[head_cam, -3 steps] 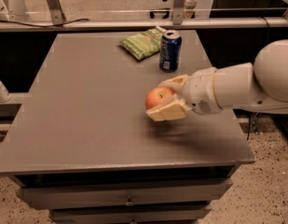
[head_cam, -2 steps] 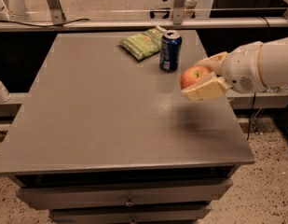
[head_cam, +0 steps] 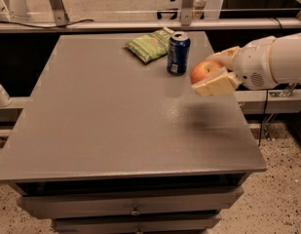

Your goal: Move apple near pepsi can

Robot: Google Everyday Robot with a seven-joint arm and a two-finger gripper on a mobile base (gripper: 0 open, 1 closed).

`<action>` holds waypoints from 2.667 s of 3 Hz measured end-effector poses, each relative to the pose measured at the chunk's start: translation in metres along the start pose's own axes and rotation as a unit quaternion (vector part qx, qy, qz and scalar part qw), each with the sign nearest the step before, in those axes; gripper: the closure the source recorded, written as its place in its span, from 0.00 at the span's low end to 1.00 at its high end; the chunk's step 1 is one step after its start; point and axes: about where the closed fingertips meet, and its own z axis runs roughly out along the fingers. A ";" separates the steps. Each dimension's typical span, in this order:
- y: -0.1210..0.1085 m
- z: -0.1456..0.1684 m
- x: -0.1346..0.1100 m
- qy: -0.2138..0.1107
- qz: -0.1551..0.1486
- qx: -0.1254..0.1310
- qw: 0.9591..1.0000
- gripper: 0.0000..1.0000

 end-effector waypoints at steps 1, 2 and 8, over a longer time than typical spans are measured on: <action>-0.041 -0.001 0.006 -0.012 -0.002 0.036 0.999 1.00; -0.080 0.003 0.012 -0.035 0.011 0.066 0.997 1.00; -0.108 0.096 0.050 -0.067 0.111 0.044 0.991 0.36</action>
Offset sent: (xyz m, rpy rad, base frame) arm 0.1097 -0.0799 0.0107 0.1268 -0.1502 -0.1723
